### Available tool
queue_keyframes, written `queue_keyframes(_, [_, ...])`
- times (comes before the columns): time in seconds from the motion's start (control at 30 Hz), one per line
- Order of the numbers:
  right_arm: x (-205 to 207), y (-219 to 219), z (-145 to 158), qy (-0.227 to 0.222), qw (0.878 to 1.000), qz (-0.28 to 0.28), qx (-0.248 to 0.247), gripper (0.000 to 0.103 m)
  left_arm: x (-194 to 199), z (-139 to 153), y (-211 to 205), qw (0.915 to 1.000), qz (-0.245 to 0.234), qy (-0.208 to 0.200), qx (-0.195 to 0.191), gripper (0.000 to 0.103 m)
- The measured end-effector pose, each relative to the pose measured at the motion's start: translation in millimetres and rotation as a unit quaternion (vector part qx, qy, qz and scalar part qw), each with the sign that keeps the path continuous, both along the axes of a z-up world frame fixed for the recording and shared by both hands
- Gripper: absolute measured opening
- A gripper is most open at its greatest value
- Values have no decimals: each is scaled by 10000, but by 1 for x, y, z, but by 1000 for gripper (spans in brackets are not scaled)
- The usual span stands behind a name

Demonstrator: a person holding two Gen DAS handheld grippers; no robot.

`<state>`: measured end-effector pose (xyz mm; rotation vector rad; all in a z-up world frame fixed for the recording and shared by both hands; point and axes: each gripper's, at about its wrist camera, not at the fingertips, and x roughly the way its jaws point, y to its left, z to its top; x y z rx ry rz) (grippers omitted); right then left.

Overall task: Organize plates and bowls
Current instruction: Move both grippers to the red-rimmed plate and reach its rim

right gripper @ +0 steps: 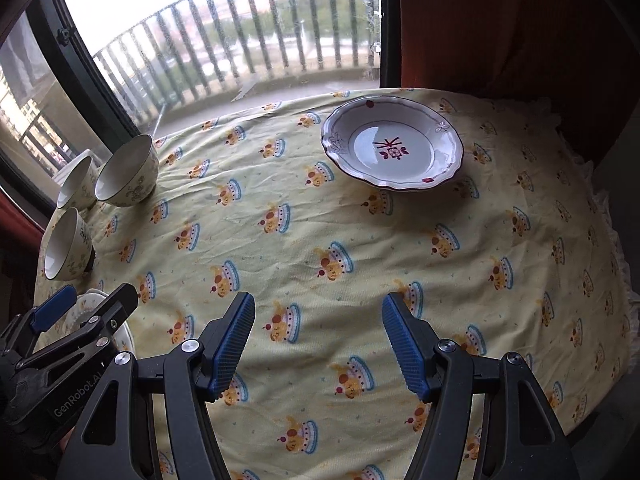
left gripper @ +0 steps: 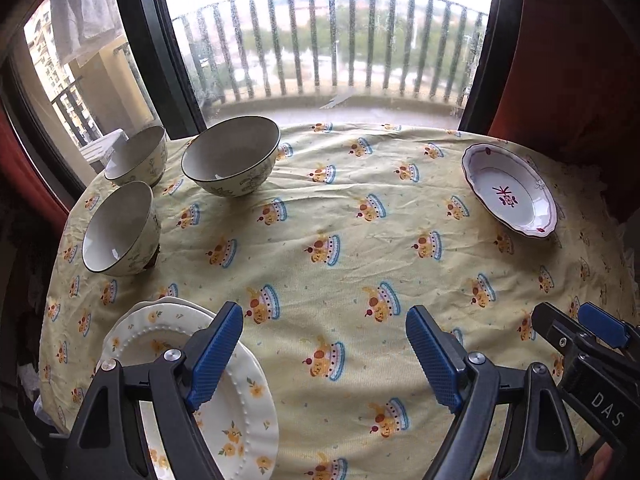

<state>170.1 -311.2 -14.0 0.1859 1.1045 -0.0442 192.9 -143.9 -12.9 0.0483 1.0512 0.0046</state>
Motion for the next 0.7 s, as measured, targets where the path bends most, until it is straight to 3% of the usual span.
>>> queue_keyframes(0.33, [36, -82, -11, -114, 9999, -68, -11, 75, 36, -20, -80, 9992, -332, 40, -200, 85])
queue_keyframes(0.53, [62, -115, -19, -216, 9993, -285, 53, 76, 66, -26, -107, 9988, -346, 73, -343, 85])
queue_keyframes(0.7, [87, -131, -31, -299, 9991, -316, -26, 76, 88, -36, -127, 9990, -411, 44, -195, 85])
